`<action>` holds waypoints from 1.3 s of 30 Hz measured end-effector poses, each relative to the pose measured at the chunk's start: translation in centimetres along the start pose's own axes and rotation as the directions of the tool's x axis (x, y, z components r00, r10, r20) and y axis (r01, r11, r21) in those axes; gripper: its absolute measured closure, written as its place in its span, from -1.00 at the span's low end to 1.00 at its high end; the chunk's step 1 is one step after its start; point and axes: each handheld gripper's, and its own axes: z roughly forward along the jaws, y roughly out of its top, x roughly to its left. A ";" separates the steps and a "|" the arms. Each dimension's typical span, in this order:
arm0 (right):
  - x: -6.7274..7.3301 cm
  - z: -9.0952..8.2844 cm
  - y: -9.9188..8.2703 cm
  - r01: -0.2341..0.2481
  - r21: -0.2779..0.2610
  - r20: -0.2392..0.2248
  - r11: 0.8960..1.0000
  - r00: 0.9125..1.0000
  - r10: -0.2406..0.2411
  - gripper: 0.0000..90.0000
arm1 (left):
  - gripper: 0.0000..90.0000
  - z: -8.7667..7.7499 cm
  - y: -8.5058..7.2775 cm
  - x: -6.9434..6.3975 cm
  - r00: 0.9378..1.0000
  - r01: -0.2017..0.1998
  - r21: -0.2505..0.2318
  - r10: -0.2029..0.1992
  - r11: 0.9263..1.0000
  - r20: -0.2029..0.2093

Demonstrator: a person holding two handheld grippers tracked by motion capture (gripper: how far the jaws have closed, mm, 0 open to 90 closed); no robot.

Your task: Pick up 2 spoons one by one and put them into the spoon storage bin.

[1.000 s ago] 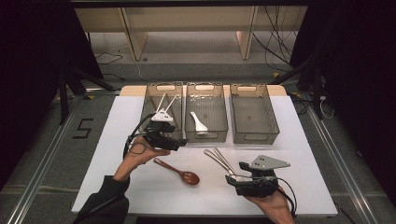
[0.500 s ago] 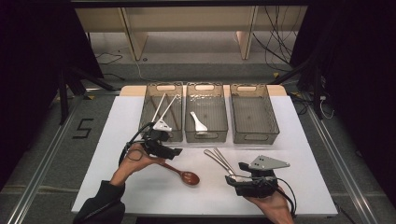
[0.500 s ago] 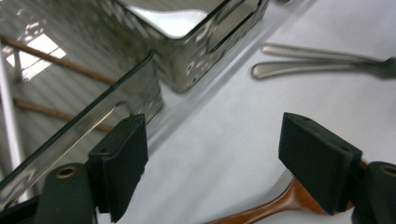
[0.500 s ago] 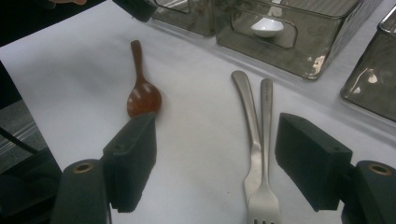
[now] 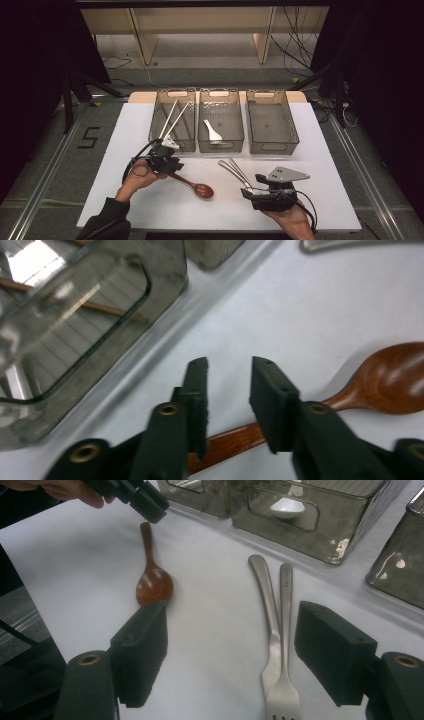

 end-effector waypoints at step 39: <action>0.1 0.0 0.0 0.003 0.008 0.000 1.000 1.000 -0.003 -0.33 | 0.97 -1.1 -3.4 -4.7 0.989 -0.087 0.316 0.042 0.945 0.144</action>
